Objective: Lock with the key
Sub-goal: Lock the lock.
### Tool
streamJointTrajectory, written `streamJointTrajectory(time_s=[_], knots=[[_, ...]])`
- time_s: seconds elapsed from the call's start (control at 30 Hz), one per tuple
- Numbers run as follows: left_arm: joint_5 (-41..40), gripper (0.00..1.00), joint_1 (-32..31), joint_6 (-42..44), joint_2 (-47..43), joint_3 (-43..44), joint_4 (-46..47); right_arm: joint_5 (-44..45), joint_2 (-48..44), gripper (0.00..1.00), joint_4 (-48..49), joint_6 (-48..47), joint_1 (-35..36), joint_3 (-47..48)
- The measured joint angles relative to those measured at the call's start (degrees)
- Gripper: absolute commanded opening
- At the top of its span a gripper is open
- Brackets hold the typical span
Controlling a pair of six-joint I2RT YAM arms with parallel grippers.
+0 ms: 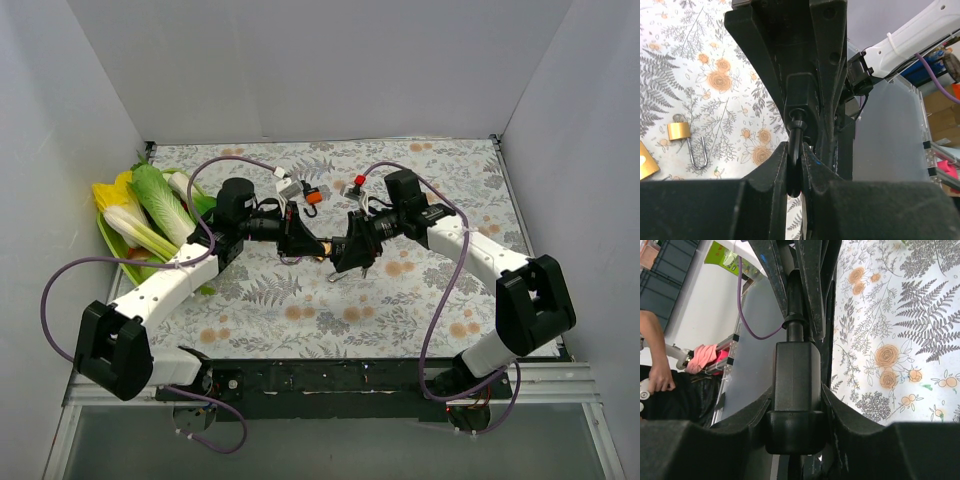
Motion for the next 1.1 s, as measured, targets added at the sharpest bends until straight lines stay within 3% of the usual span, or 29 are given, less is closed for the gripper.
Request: streamJointTrajectory(time_s=[0.2,0.57,0.9,1.1], knots=[[-0.3,0.00,0.0,-5.2,0.6,-3.3,5.5,0.3,2.6,0.01,-8.9,-5.9,-0.4,3.0],[0.5,0.00,-1.0,-15.6,2.3,-6.4,17.5,3.6,2.0,0.01,-14.9,-12.3,0.1,5.5],[2.0,0.00,-1.0,-14.3,2.4,-6.9,19.1,3.1,1.9,0.01,-15.1,-11.3,0.1,5.5],[1.8,0.00,-1.0,-18.0,1.9,-8.8,25.0,1.8,0.3,0.01,-6.1,-2.8,0.2,2.7]])
